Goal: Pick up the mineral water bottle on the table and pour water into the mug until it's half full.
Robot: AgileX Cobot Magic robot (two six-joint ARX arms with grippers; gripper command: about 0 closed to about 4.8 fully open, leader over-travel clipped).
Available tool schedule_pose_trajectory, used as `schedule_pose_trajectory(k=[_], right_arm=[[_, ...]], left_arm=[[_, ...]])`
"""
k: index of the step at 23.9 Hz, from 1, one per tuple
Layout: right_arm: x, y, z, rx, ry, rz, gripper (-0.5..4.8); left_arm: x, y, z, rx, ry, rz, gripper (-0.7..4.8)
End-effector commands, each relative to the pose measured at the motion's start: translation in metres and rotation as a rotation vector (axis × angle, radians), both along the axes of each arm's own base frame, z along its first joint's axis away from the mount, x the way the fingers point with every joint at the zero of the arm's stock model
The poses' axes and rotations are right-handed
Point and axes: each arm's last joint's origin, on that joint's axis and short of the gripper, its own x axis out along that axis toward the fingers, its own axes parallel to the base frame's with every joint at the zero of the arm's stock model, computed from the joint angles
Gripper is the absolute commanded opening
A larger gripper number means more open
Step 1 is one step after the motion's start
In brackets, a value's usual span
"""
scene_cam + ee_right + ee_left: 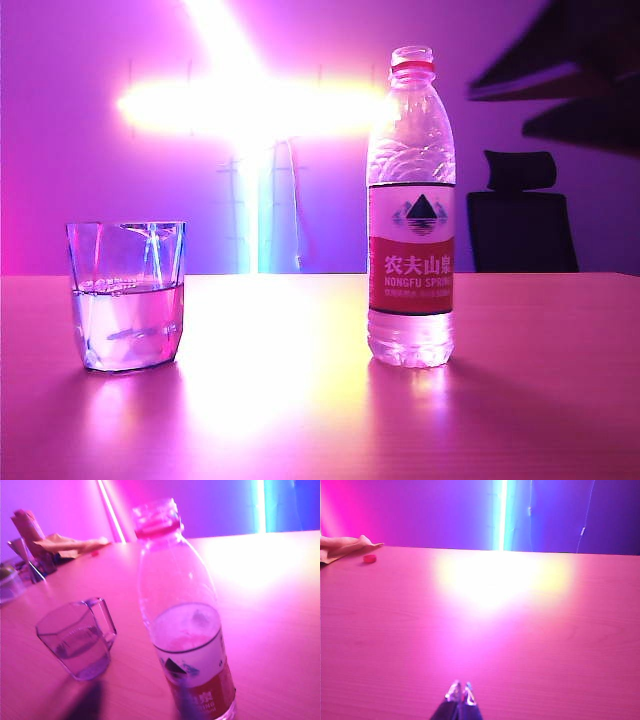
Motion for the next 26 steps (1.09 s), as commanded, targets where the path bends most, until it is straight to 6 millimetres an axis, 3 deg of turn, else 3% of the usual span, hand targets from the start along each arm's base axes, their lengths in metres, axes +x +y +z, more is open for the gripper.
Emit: schedule_pose_trajectory(k=[1,6,26], right_arm=[[-0.003,-0.004,0.007,0.035,-0.031,-0.002,0.19],[-0.006,-0.008,0.013,0.07,-0.07,-0.006,-0.06],[-0.019,-0.024,0.023,0.147,-0.145,-0.016,-0.05]], left_arm=[[0.0,-0.001,0.002,-0.002,-0.012,-0.014,-0.02],[0.0,-0.001,0.002,-0.002,-0.012,-0.013,-0.02],[0.0,-0.006,0.002,-0.002,-0.012,-0.069,-0.02]])
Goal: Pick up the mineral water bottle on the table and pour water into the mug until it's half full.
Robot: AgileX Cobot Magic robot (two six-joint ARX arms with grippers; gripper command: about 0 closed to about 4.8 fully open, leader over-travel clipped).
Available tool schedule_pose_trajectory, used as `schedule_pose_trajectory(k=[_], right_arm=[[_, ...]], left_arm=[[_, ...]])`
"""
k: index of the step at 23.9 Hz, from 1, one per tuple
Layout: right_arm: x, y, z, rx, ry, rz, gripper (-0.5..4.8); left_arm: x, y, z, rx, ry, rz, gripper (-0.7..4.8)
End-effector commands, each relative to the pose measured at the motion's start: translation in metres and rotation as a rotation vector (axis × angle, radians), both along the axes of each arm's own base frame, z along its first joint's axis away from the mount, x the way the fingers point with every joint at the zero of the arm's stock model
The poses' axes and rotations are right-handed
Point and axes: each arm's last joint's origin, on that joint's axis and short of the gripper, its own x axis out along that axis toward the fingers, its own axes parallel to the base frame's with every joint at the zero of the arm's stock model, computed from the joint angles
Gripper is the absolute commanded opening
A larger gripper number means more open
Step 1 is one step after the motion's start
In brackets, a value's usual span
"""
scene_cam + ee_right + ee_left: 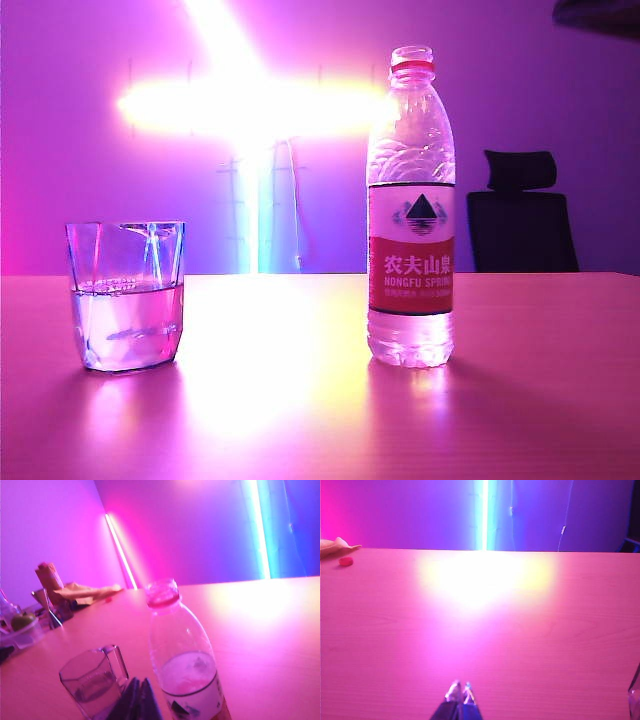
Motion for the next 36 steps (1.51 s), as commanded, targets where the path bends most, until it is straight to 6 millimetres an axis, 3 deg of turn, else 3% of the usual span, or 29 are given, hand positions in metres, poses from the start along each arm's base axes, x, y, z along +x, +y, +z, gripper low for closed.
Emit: schedule_pose_trajectory(k=[1,17,18,23,28,36], right_arm=[[-0.001,-0.002,0.005,0.028,-0.026,-0.004,-0.04],[-0.002,-0.003,0.006,0.032,-0.033,-0.001,-0.04],[-0.002,-0.003,0.004,-0.039,-0.062,-0.016,-0.04],[0.002,-0.02,-0.002,-0.139,-0.136,-0.167,-0.05],[0.014,-0.037,-0.022,-0.205,-0.118,-0.347,-0.05],[0.018,-0.053,-0.035,-0.304,-0.062,-0.411,-0.05]], left_arm=[[0.0,0.0,0.002,-0.003,-0.012,-0.004,-0.02],[0.0,0.0,0.002,-0.003,-0.012,-0.003,-0.02],[0.0,0.0,0.002,-0.003,-0.012,-0.003,-0.02],[0.0,0.0,0.002,-0.003,-0.013,-0.004,-0.02],[0.0,0.0,0.002,-0.003,-0.012,-0.003,-0.02],[0.0,0.0,0.002,-0.003,-0.012,-0.002,-0.02]])
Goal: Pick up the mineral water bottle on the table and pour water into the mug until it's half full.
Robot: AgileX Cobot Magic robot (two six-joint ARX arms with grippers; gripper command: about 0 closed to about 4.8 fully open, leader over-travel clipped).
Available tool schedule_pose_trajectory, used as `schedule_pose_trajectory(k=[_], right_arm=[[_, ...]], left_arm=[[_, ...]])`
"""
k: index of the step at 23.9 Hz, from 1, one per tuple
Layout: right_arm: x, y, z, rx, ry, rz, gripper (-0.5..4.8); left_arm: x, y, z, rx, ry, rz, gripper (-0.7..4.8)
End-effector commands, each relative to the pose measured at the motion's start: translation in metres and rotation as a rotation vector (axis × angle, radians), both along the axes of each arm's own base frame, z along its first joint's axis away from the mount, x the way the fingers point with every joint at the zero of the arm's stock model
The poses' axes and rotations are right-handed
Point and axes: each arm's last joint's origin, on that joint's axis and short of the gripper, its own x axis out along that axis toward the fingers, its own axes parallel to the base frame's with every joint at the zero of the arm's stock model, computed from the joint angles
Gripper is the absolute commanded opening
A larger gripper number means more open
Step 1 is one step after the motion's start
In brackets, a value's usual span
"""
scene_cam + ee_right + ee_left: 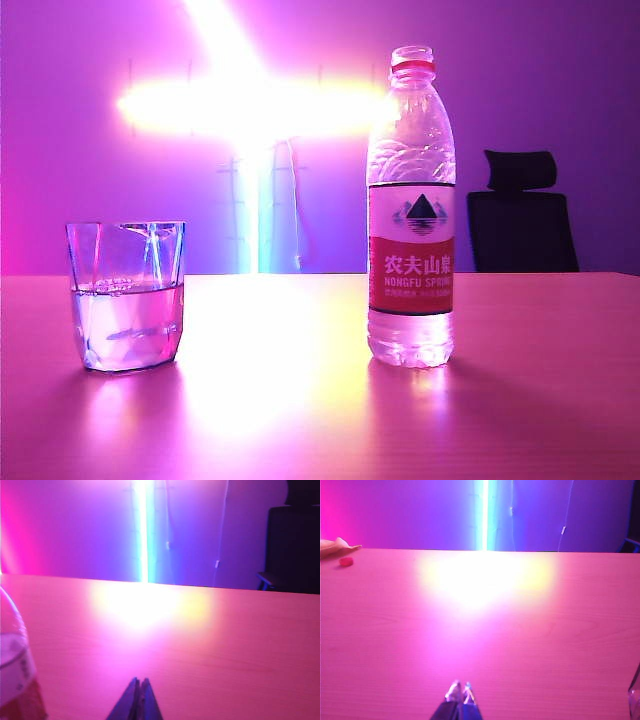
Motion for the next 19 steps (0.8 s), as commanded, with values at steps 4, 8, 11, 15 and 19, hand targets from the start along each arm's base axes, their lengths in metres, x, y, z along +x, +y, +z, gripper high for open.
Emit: schedule_pose_trajectory(k=[4,8,11,15,19], right_arm=[[0.002,-0.015,-0.006,-0.036,0.034,-0.021,-0.05],[0.003,-0.021,-0.006,-0.05,0.039,-0.082,-0.05],[0.003,-0.023,-0.008,-0.053,0.055,-0.103,-0.05],[0.003,-0.024,-0.008,-0.051,0.064,-0.139,-0.05],[0.003,-0.025,-0.008,-0.045,0.065,-0.176,-0.05]], left_arm=[[0.0,0.0,0.002,-0.003,-0.012,-0.001,-0.02],[0.0,0.0,0.002,-0.003,-0.012,-0.001,-0.02],[0.0,0.0,0.002,-0.003,-0.012,-0.001,-0.02],[0.0,0.0,0.002,-0.003,-0.012,-0.001,-0.02],[0.0,0.0,0.002,-0.003,-0.012,-0.001,-0.02]])
